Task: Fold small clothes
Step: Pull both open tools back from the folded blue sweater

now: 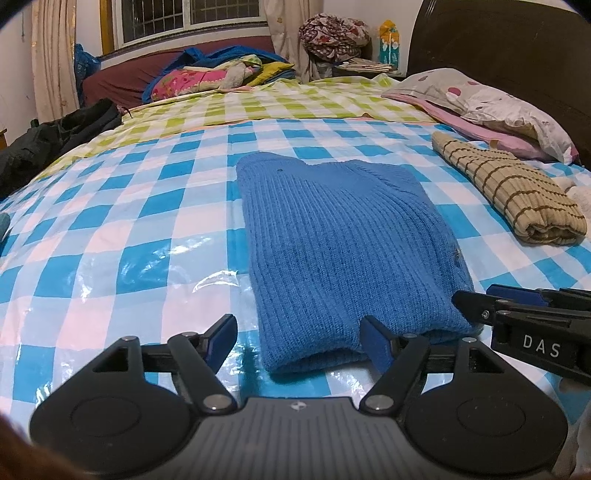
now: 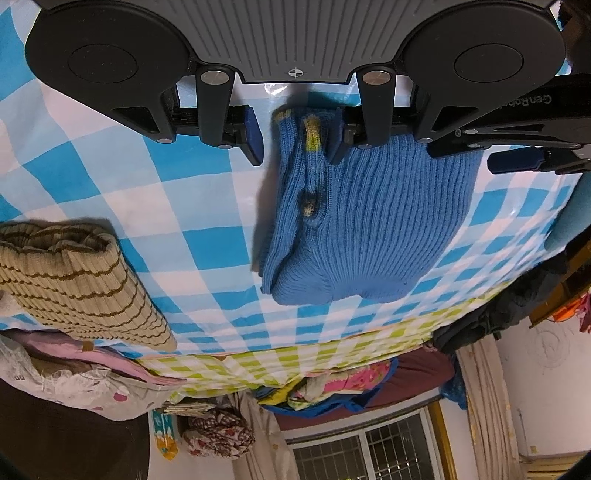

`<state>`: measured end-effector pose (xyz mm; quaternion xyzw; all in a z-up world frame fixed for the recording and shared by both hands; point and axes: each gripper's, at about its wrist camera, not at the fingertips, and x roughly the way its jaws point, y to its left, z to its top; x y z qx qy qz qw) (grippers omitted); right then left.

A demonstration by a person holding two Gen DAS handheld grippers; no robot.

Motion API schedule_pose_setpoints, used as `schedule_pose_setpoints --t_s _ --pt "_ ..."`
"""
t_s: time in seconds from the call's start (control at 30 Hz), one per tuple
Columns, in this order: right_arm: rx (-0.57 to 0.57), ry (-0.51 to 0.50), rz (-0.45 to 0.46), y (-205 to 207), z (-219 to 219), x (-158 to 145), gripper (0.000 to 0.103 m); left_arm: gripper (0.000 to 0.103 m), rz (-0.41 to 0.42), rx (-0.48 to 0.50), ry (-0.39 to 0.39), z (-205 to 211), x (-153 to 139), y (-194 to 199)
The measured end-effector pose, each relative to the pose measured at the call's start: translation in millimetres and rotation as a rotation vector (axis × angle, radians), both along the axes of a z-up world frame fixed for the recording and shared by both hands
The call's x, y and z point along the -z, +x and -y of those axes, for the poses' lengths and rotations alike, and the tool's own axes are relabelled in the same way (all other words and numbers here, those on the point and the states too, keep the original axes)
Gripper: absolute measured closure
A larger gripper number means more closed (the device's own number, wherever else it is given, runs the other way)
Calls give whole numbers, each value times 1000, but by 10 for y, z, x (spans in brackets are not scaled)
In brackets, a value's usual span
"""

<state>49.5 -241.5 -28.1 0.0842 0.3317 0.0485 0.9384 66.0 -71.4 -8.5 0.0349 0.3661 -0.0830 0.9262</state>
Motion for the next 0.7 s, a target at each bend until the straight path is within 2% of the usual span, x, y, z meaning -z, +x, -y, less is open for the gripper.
schedule_pose_setpoints --t_s 0.3,0.7 --pt "4 -14 -1 9 -10 13 62 19 8 -7 18 -6 -3 -19" --pt "35 -4 3 -58 30 -13 58 7 11 -38 38 -56 -16 -93"
